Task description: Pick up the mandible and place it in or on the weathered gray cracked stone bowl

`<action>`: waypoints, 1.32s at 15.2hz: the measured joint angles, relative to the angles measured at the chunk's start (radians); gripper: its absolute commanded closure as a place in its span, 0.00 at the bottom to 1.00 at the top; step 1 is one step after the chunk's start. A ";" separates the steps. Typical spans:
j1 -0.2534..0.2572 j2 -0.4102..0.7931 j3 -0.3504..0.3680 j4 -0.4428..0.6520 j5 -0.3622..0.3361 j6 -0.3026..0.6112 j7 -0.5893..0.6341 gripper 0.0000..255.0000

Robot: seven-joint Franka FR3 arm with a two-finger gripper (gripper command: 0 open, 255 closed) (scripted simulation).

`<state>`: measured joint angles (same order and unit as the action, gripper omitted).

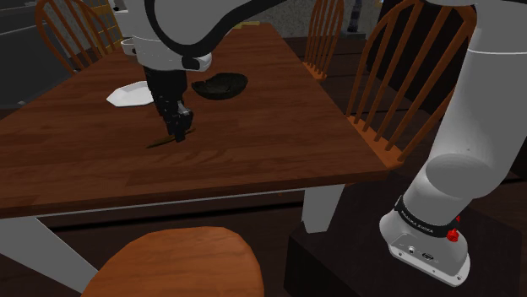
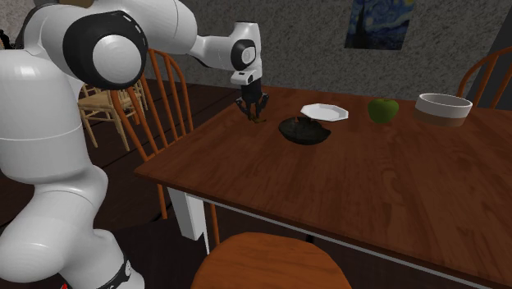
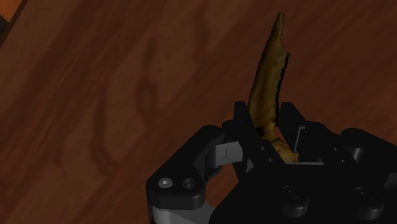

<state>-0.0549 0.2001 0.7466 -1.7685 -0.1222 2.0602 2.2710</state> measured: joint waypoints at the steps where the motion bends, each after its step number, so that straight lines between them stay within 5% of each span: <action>1: 0.000 0.000 0.000 0.000 0.000 0.001 0.000 1.00; 8: -0.001 0.000 0.000 0.004 0.001 -0.005 -0.001 1.00; 20: 0.002 -0.016 0.007 0.143 0.017 -0.156 -0.009 1.00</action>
<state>-0.0526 0.1840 0.7535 -1.6260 -0.1053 1.9038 2.2617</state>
